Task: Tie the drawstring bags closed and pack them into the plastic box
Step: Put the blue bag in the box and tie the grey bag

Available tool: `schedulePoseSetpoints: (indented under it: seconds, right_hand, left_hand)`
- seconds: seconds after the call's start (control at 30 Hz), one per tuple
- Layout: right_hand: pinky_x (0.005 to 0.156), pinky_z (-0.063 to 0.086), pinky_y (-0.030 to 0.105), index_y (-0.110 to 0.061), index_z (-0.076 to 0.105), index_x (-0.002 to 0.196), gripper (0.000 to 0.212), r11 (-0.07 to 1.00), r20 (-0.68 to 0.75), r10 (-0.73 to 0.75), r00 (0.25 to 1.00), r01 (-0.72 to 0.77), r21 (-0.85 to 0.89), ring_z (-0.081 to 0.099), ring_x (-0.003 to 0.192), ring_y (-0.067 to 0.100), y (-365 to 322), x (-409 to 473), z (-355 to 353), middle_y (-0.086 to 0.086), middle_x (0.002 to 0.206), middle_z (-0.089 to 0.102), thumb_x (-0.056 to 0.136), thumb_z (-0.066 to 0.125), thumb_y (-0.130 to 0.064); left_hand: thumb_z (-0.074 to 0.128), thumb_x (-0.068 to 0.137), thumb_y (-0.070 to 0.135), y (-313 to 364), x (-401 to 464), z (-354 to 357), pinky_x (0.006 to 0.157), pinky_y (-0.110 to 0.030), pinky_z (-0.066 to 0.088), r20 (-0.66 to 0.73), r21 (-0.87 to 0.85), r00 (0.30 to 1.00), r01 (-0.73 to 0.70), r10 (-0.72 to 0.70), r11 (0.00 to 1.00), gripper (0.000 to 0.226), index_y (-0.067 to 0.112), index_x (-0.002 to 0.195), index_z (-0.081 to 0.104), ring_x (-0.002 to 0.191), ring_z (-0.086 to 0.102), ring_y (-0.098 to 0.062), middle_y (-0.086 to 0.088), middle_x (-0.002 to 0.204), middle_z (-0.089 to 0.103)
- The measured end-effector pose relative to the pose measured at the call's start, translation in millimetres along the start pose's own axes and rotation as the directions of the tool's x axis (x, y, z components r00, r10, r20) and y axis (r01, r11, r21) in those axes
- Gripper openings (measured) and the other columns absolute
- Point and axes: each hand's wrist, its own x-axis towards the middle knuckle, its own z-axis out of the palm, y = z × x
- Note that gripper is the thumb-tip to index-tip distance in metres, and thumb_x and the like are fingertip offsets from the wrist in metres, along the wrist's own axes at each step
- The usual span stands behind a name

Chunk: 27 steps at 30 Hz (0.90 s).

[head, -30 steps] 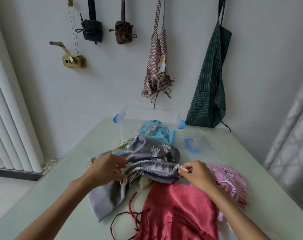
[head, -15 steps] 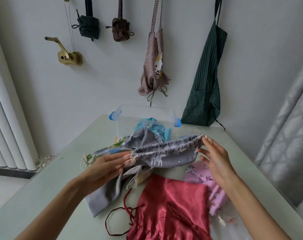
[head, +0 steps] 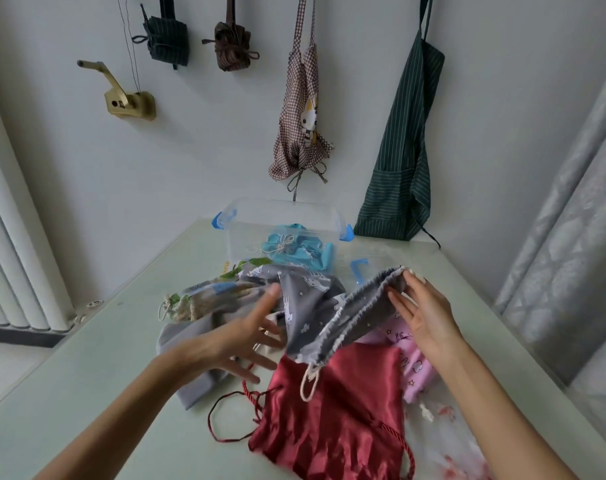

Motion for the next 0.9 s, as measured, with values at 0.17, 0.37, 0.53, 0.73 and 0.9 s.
schedulePoseSetpoints:
  seconds: [0.17,0.37,0.53,0.73,0.9]
  right_hand:
    - [0.069,0.058,0.019,-0.007,0.061,0.092,0.004,0.998,-0.056,-0.027,0.998,0.030,0.059,0.064,0.082,0.018,7.2,-3.8,18.3,0.008,0.092,0.063,0.091,0.057,-0.005]
    - [0.075,0.057,0.020,-0.004,0.060,0.108,0.018,0.990,-0.126,-0.026,0.992,0.043,0.138,0.066,0.079,0.013,17.7,-9.1,42.3,0.007,0.095,0.065,0.091,0.059,-0.008]
    - [0.070,0.057,0.018,-0.009,0.060,0.087,0.006,0.963,-0.210,0.010,0.978,0.047,0.266,0.064,0.075,0.011,25.4,-25.1,58.0,0.006,0.088,0.063,0.092,0.057,-0.009]
    - [0.065,0.057,0.017,-0.006,0.060,0.097,0.006,0.953,-0.206,0.020,0.978,0.044,0.299,0.063,0.073,0.012,21.5,-43.4,66.6,0.006,0.086,0.062,0.092,0.057,-0.009]
    - [0.068,0.058,0.021,-0.005,0.053,0.077,0.013,0.966,-0.179,0.032,0.983,0.016,0.260,0.062,0.070,0.016,3.4,-53.3,41.3,0.010,0.081,0.058,0.089,0.049,-0.003]
  left_hand:
    - [0.057,0.073,0.068,-2.0,-10.8,30.7,0.069,-0.026,0.058,0.188,0.213,0.982,-0.039,-0.002,0.976,0.080,0.014,0.131,0.047,0.096,0.070,-0.010,0.003,0.119,0.062]
    - [0.064,0.082,0.042,-21.4,7.4,38.4,0.039,-0.009,0.027,0.328,-0.116,0.935,0.180,-0.134,0.977,0.048,0.006,0.113,0.058,0.054,0.051,0.001,-0.001,0.109,0.072]
    - [0.061,0.078,0.060,-27.6,7.1,65.9,0.045,-0.017,0.014,0.221,-0.078,0.965,0.158,-0.137,0.984,0.048,0.015,0.095,0.056,0.046,0.020,-0.007,0.005,0.058,0.035]
    - [0.062,0.089,0.036,-33.9,21.1,109.6,0.038,-0.017,0.019,-0.154,-0.138,0.988,-0.049,0.027,0.989,0.025,0.012,0.082,0.065,0.045,0.025,-0.009,0.001,0.060,0.031]
    - [0.034,0.089,0.002,-29.4,22.8,91.4,0.063,-0.023,0.038,-0.232,-0.564,0.973,-0.135,0.001,0.814,0.032,0.011,0.065,0.053,0.062,0.049,-0.012,-0.002,0.062,0.057]
